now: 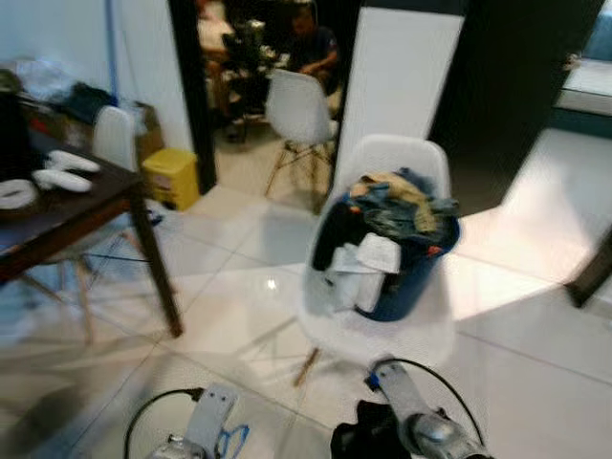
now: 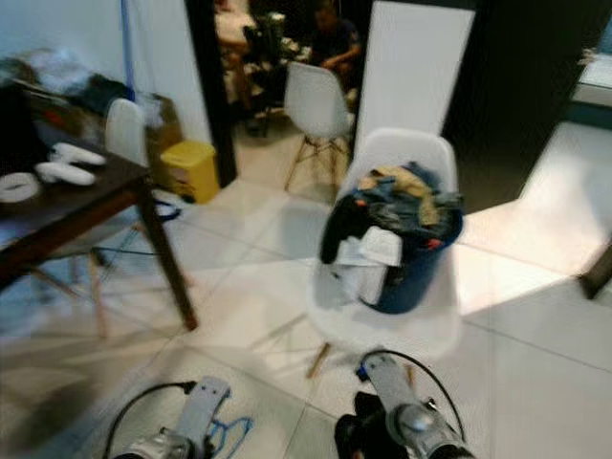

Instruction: Hang hanger

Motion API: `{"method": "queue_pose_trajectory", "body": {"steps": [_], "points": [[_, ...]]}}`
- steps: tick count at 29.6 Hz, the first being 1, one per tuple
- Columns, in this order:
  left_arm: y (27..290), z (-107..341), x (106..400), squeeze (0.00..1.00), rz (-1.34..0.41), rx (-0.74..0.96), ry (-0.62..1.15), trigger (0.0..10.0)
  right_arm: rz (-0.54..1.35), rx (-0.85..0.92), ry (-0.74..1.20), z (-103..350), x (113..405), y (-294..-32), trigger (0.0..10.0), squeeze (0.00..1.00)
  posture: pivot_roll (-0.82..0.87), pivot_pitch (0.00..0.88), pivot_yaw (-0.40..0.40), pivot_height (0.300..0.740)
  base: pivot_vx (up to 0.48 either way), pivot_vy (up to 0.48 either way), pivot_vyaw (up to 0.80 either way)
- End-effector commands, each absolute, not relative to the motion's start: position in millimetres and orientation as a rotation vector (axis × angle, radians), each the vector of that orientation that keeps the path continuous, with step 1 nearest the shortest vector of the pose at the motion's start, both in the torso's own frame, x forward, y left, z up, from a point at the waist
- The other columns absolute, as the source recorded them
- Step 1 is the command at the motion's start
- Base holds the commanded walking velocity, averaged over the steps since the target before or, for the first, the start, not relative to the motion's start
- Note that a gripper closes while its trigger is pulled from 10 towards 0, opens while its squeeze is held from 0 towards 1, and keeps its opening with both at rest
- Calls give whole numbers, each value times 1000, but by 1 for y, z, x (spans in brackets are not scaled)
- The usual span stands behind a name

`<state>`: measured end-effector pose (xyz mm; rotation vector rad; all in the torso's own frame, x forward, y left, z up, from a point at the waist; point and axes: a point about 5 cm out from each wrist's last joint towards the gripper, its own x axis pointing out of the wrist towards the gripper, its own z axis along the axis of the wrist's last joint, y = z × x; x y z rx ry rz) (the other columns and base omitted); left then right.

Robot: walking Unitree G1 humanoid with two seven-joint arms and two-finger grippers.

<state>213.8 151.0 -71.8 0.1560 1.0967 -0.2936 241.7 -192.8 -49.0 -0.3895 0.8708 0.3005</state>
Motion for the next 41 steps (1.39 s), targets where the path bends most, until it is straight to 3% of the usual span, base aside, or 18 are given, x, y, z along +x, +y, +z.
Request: {"method": "queue_pose_trajectory", "body": {"steps": [1,13,19,23,29,30,31,33,35,37,41], "points": [[149,-70,217,0,-286,147,1078,10000,290,-367,857,-47,245,-193,10000,0,-54,0,-79,740,0,0,800],[151,-69,219,0,-239,149,1058,10000,289,-333,829,-45,246,-192,10000,0,-52,0,-77,740,447,0,105],[151,-69,219,0,-143,88,1014,10000,281,-296,756,-42,248,-190,10000,0,-38,0,-77,740,466,0,729],[155,-67,222,0,8,1,910,10000,372,-365,656,-35,254,-184,10000,0,-33,0,-76,740,453,0,769],[157,-62,226,0,35,-1,816,10000,498,-430,608,-31,256,-175,10000,0,-30,0,-66,740,445,0,701],[179,-31,265,0,-27,73,666,10000,519,-363,384,49,321,-210,10000,0,-30,0,-63,740,412,0,0],[179,-31,265,0,-27,73,666,10000,519,-363,384,49,321,-210,10000,0,-30,0,-63,740,412,0,0],[199,20,310,0,-158,112,488,10000,524,-266,136,131,358,-231,10000,0,-26,0,-65,740,407,0,0],[198,37,321,0,-240,102,422,10000,517,-215,54,153,366,-232,10000,0,-26,0,-65,740,401,0,0],[182,71,326,0,-535,87,258,10000,550,-121,-142,204,380,-223,10000,0,-16,0,-70,740,247,0,0],[173,96,318,0,-727,69,173,10000,548,-92,-253,233,386,-215,10000,0,-7,0,-72,740,253,0,0]]}}
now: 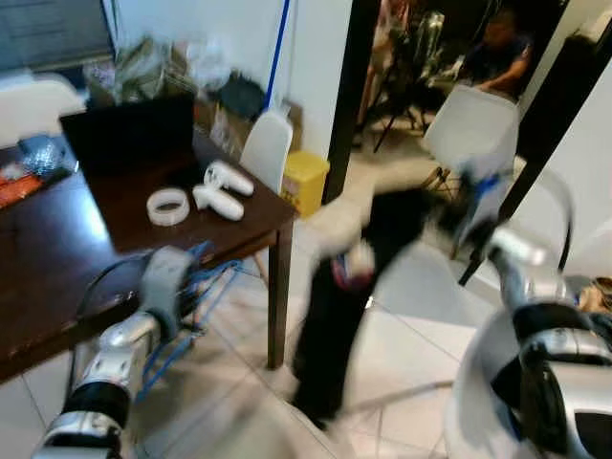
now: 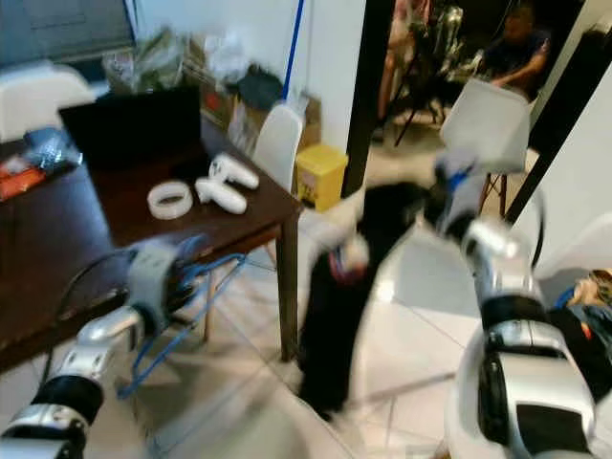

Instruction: Hang hanger

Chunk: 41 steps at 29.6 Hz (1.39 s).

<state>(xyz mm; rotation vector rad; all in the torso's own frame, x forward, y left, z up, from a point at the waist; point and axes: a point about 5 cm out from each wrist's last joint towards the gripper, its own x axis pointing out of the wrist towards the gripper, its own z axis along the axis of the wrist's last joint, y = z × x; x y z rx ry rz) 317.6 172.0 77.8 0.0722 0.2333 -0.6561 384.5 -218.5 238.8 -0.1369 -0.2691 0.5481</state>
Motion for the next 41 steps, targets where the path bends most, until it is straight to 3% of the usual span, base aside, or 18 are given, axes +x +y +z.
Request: {"method": "queue_pose_trajectory", "body": {"steps": [1,4,6,7,9,18,21,23,26,28,32,38,40,41], "points": [[173,96,318,0,-727,69,173,10000,548,-92,-253,233,386,-215,10000,0,-7,0,-72,740,270,0,0],[167,108,310,0,-842,70,143,10000,533,-84,-298,247,388,-212,10000,0,-4,0,-73,740,265,0,0],[154,140,278,0,-1147,30,107,10000,542,-88,-409,280,392,-200,10000,0,2,0,-75,740,139,0,0],[154,140,278,0,-1147,30,107,10000,542,-88,-409,280,392,-200,10000,0,2,0,-75,740,0,0,0],[147,157,254,0,-1317,32,106,10000,609,-115,-470,302,392,-187,10000,0,0,0,-78,740,0,0,0],[144,168,244,0,-1383,88,96,10000,654,-128,-514,322,391,-180,10000,0,1,0,-83,740,0,0,0],[145,192,255,0,-1292,112,-45,10000,698,-102,-551,333,388,-175,10000,0,2,0,-85,740,0,0,504],[157,233,263,0,-1172,73,-248,10000,745,-74,-590,341,385,-170,10000,0,10,0,-83,740,0,0,756],[166,252,263,0,-1136,44,-324,10000,765,-63,-607,345,384,-168,10000,0,9,0,-80,740,0,0,756],[191,286,267,0,-999,22,-447,10000,818,-73,-642,353,380,-164,10000,0,8,0,-77,740,0,0,756],[199,297,268,0,-946,19,-478,10000,837,-82,-652,356,378,-162,10000,0,8,0,-77,740,0,0,756],[238,340,279,0,-622,-46,-629,10000,930,-80,-709,370,370,-151,10000,0,14,0,-81,740,0,0,756],[238,340,279,0,-622,-46,-629,10000,930,-80,-709,370,370,-151,10000,0,14,0,-81,740,0,0,756],[243,340,285,0,-529,-77,-632,10000,942,-76,-720,374,369,-148,10000,0,15,0,-81,740,0,0,756]]}}
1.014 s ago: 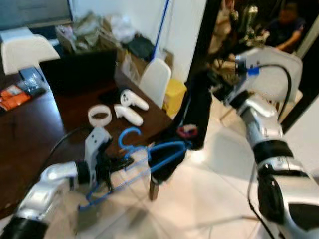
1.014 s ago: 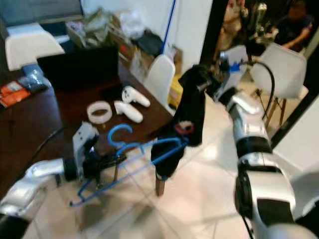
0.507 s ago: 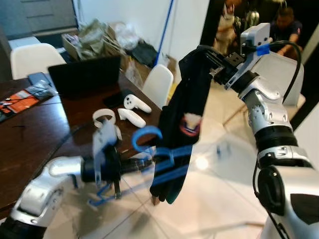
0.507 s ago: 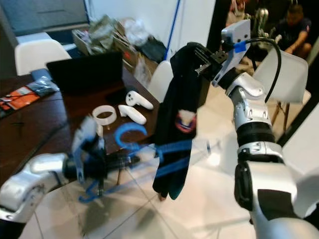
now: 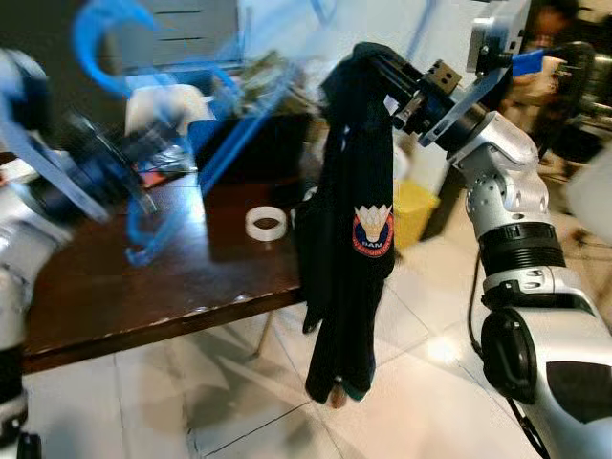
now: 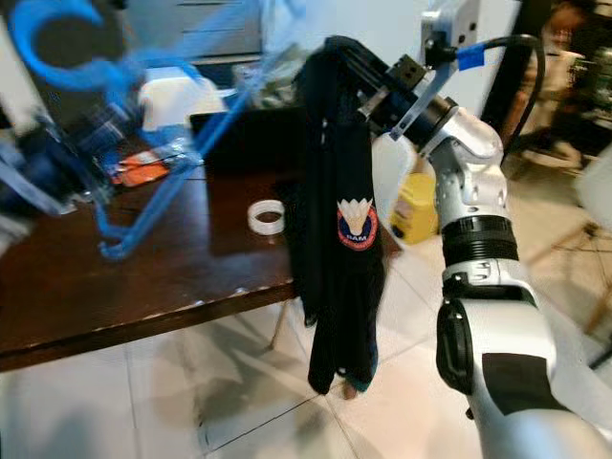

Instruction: Hang hanger

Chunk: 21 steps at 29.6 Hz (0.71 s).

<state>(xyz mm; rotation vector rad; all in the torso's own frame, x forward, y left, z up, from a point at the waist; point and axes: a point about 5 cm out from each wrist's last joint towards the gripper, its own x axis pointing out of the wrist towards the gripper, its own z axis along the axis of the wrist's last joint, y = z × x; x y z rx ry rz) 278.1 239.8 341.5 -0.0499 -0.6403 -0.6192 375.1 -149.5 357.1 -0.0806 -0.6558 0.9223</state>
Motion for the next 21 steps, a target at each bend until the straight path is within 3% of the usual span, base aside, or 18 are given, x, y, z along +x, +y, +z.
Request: {"method": "queue_pose_trajectory", "body": {"steps": [1,5,15,21], "points": [[243,340,285,0,-529,-77,-632,10000,942,-76,-720,374,369,-148,10000,0,15,0,-81,740,0,0,756],[246,311,303,0,-286,-145,-535,10000,970,-55,-730,376,366,-140,10000,0,19,0,-81,740,0,0,756],[244,280,307,0,-102,-127,-460,10000,937,-16,-733,378,368,-133,10000,0,24,0,-85,740,0,0,756],[239,264,310,0,-32,-105,-421,10000,930,-19,-707,380,370,-120,10000,0,23,0,-86,740,424,0,0]]}}
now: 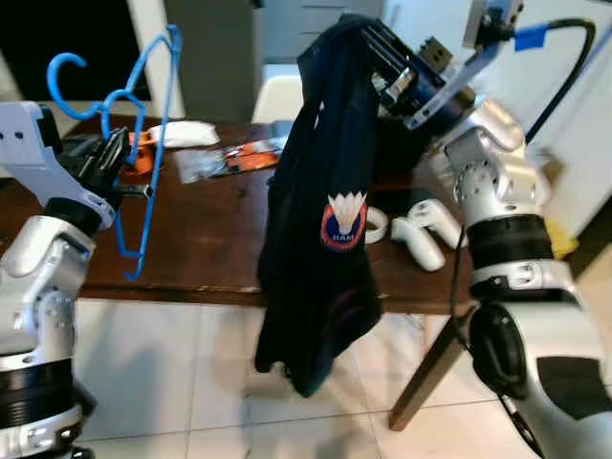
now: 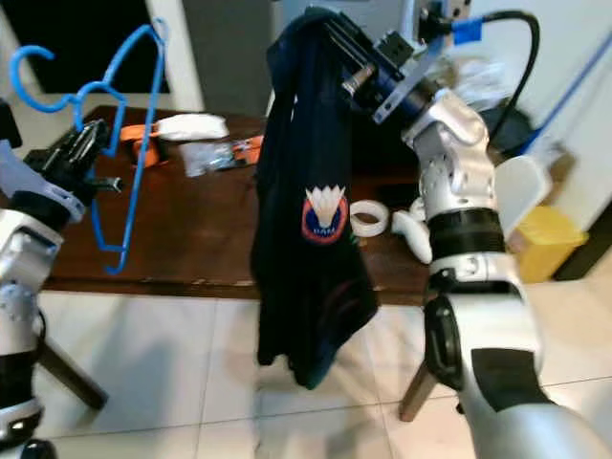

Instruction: Hang hanger

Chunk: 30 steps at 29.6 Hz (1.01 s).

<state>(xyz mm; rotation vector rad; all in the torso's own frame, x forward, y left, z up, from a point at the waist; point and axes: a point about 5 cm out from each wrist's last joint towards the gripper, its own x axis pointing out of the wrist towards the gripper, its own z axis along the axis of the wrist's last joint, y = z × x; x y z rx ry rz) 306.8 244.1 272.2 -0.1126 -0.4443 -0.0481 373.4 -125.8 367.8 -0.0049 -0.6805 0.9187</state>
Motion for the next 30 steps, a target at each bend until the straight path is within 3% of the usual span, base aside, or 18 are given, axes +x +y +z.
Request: {"method": "queue_pose_trajectory", "body": {"steps": [1,8,20,24,30], "points": [[239,264,310,0,-32,-105,-421,10000,930,-19,-707,380,370,-120,10000,0,23,0,-86,740,480,0,0],[227,262,313,0,14,-58,-414,10000,1022,-46,-703,380,362,-104,10000,0,22,0,-86,740,477,0,0],[218,261,314,0,30,-28,-420,10000,1052,-42,-705,380,359,-100,10000,0,20,0,-86,740,453,0,0],[208,262,314,0,20,-20,-426,10000,1087,20,-742,388,354,-99,10000,0,20,0,-83,740,444,0,0],[197,260,314,0,34,-25,-430,10000,1133,272,-906,437,338,-110,10000,0,19,0,-81,740,400,0,0]]}}
